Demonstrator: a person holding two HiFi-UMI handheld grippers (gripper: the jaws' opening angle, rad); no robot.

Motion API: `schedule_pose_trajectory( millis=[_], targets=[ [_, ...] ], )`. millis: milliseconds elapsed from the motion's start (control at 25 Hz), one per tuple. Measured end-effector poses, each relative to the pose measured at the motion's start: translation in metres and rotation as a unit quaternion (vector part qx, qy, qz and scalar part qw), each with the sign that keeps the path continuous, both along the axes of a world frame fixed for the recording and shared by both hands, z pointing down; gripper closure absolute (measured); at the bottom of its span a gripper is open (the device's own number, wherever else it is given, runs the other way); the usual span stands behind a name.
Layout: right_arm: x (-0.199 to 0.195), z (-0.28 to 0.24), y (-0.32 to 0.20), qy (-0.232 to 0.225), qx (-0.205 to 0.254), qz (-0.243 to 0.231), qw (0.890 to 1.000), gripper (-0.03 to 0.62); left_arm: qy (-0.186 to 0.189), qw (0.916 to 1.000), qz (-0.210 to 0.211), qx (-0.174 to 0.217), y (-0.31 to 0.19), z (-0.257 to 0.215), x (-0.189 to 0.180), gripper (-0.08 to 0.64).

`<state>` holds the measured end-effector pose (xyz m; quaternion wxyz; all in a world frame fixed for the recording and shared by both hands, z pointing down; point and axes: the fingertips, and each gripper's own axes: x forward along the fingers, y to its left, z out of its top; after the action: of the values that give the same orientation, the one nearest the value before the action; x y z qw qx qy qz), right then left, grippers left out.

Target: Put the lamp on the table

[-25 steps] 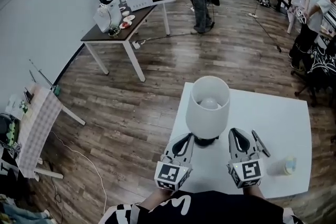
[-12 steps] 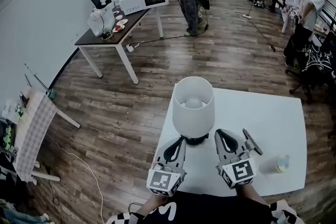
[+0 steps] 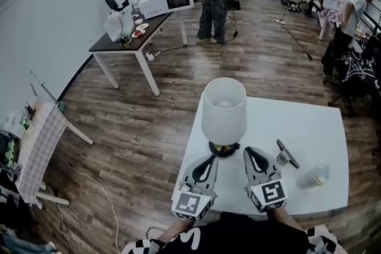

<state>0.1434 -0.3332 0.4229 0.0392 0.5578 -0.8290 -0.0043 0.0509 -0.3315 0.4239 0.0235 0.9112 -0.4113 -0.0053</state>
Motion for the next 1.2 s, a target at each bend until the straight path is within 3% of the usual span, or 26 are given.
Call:
schedule_pose_trajectory(
  millis=[360, 760, 920, 1200],
  targets=[
    [-0.046, -0.002, 0.065, -0.009, -0.006, 0.009, 1.0, 0.572, -0.001, 0.9998, 0.017, -0.004, 0.067, 0.001, -0.034, 0.555],
    [-0.086, 0.014, 0.172, -0.013, -0.008, 0.03, 0.999, 0.572, 0.005, 0.9993, 0.036, -0.009, 0.165, 0.007, -0.07, 0.555],
    [-0.1, 0.016, 0.208, -0.024, -0.013, 0.03, 0.999, 0.572, 0.005, 0.999, 0.041, -0.014, 0.199, 0.007, -0.077, 0.555],
    [-0.116, 0.009, 0.244, -0.016, -0.005, 0.016, 1.0, 0.572, 0.022, 0.998, 0.058, 0.011, 0.236, -0.005, -0.075, 0.555]
  ],
)
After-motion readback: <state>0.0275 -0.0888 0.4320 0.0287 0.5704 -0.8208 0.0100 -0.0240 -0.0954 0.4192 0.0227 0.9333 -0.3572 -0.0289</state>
